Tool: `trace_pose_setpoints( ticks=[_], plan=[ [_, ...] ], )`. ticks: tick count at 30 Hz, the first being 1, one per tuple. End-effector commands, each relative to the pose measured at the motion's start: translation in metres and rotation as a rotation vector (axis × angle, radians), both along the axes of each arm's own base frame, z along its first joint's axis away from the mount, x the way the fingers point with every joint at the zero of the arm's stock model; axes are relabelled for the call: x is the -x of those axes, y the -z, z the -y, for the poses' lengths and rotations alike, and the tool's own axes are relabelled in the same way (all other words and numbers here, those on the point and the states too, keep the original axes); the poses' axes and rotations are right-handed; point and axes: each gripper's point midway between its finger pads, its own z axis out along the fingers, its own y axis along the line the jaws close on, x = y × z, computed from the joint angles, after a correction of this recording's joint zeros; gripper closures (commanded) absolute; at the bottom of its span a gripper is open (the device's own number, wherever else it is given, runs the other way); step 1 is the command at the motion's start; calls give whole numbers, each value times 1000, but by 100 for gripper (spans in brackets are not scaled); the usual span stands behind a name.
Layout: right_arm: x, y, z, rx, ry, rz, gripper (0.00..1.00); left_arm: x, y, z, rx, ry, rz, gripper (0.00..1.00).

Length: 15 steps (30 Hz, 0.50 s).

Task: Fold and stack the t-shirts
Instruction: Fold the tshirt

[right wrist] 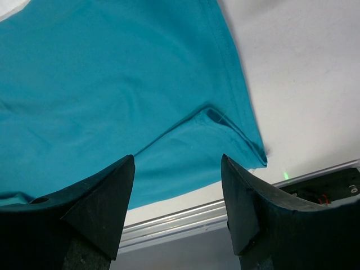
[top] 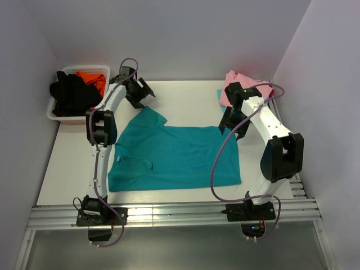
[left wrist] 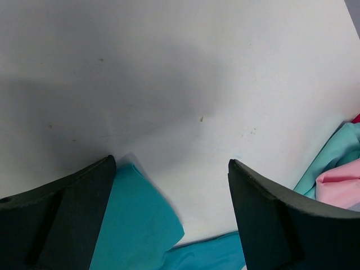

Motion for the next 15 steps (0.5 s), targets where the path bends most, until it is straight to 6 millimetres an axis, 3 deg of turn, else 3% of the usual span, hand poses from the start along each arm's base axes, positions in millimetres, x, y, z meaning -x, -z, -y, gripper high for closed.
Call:
trace_pose_setpoints(
  ticks=[1, 10, 15],
  plan=[
    [-11, -9, 5, 42, 1, 15, 30, 8, 27, -2, -24, 17, -43, 13],
    [-28, -9, 2, 43, -22, 14, 30, 26, 26, -27, -122, 27, -71, 28],
    [-24, -7, 6, 54, -28, 13, 30, 38, 11, -45, -215, 52, -51, 26]
  ],
)
